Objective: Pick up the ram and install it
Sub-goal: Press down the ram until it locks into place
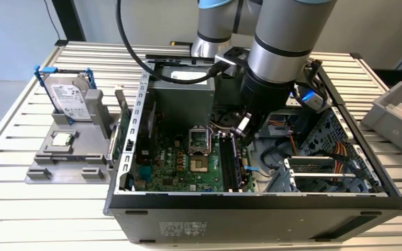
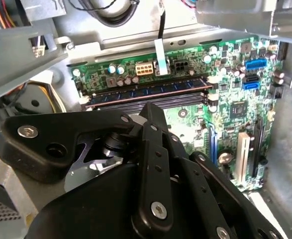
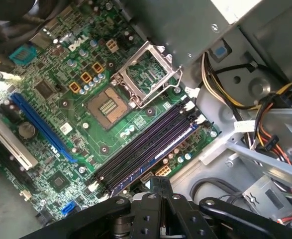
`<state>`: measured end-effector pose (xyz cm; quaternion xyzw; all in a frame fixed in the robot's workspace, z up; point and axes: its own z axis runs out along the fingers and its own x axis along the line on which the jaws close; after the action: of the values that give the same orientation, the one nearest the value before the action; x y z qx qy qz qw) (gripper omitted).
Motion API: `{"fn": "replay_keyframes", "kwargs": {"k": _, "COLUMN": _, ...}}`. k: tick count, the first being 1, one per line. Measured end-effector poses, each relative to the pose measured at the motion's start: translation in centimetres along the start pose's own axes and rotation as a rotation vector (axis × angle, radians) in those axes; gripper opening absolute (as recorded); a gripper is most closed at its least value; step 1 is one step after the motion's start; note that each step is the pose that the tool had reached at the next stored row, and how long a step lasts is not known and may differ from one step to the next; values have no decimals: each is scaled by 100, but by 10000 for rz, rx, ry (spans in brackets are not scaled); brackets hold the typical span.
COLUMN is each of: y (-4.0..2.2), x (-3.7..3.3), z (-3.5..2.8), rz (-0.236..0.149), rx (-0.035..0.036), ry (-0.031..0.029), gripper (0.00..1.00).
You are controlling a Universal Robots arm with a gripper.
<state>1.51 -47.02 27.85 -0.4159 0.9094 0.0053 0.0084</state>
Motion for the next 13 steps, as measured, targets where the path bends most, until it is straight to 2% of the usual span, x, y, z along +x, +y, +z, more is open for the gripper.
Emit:
{"fn": "replay_keyframes", "kwargs": {"k": 7, "y": 1, "x": -1, "z": 1, "rz": -731, "rx": -45, "ry": 26, "gripper": 0}}
{"fn": "replay_keyframes", "kwargs": {"k": 13, "y": 2, "x": -3, "z": 1, "rz": -1072, "rx": -107, "ry": 73, "gripper": 0}}
